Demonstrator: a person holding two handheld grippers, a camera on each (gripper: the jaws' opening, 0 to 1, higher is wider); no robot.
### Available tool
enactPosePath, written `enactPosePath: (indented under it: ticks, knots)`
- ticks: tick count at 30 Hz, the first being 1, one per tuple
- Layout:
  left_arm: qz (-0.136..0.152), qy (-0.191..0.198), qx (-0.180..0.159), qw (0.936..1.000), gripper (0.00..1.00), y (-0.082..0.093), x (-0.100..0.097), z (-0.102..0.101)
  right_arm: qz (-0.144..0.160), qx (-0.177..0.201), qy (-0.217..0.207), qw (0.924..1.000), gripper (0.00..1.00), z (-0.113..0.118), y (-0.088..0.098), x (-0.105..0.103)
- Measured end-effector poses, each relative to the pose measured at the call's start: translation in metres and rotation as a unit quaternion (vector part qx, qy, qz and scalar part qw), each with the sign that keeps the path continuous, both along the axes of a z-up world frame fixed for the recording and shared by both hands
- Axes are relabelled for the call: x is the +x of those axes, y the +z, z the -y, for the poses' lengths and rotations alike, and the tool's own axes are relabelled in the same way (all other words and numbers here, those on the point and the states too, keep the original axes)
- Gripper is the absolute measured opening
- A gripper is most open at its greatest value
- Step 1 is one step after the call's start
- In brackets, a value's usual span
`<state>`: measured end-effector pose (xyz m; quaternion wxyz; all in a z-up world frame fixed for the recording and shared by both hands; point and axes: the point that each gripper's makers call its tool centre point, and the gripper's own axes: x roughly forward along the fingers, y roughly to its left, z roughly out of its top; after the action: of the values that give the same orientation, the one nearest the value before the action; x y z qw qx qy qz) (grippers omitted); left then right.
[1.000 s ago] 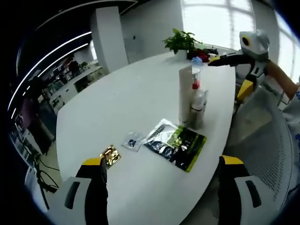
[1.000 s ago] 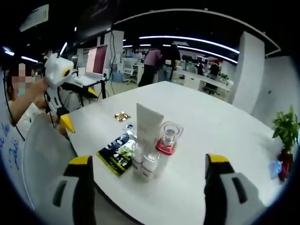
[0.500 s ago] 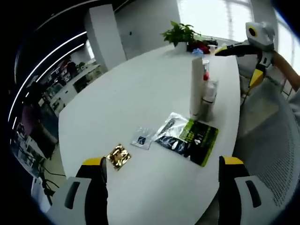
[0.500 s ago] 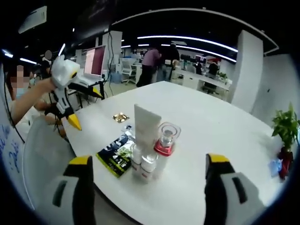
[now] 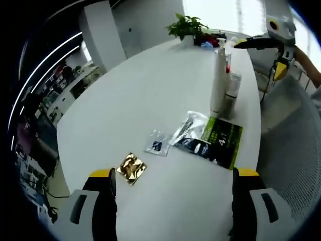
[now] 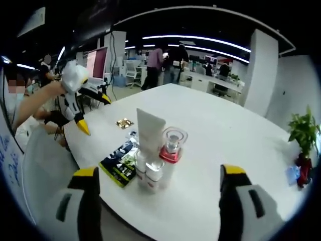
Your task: Arrange the skincare products in the storage area until every visible bottle or jar stands upright without overlapping.
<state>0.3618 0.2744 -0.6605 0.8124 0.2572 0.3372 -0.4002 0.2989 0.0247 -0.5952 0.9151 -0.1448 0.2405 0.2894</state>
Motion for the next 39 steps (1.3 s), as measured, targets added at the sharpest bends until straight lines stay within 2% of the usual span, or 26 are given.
enactPosePath:
  ticks: [10, 16, 20, 25, 34, 39]
  knots:
    - [-0.003, -0.044, 0.053, 0.9976, 0.9, -0.018, 0.023, -0.015, -0.01, 0.002, -0.02, 0.9998, 1.0, 0.007, -0.005, -0.002]
    - [-0.004, -0.084, 0.081, 0.9931, 0.88, -0.023, 0.03, -0.013, -0.014, 0.003, -0.029, 0.9995, 1.0, 0.01, -0.007, -0.004]
    - [-0.015, -0.098, 0.076, 0.9921, 0.84, -0.022, 0.038, -0.01, -0.017, 0.005, -0.035, 0.9992, 1.0, 0.012, -0.008, -0.004]
    - [-0.021, -0.123, 0.09, 0.9881, 0.83, -0.026, 0.048, -0.011, -0.016, 0.007, -0.044, 0.9989, 1.0, 0.015, -0.007, -0.003]
    - [-0.046, -0.159, 0.118, 0.9792, 0.75, -0.041, 0.058, -0.016, -0.021, 0.004, -0.055, 0.9982, 1.0, 0.021, -0.009, -0.003]
    - [-0.063, -0.17, 0.12, 0.976, 0.67, -0.048, 0.063, -0.017, -0.025, 0.003, -0.06, 0.9979, 1.0, 0.022, -0.011, -0.003]
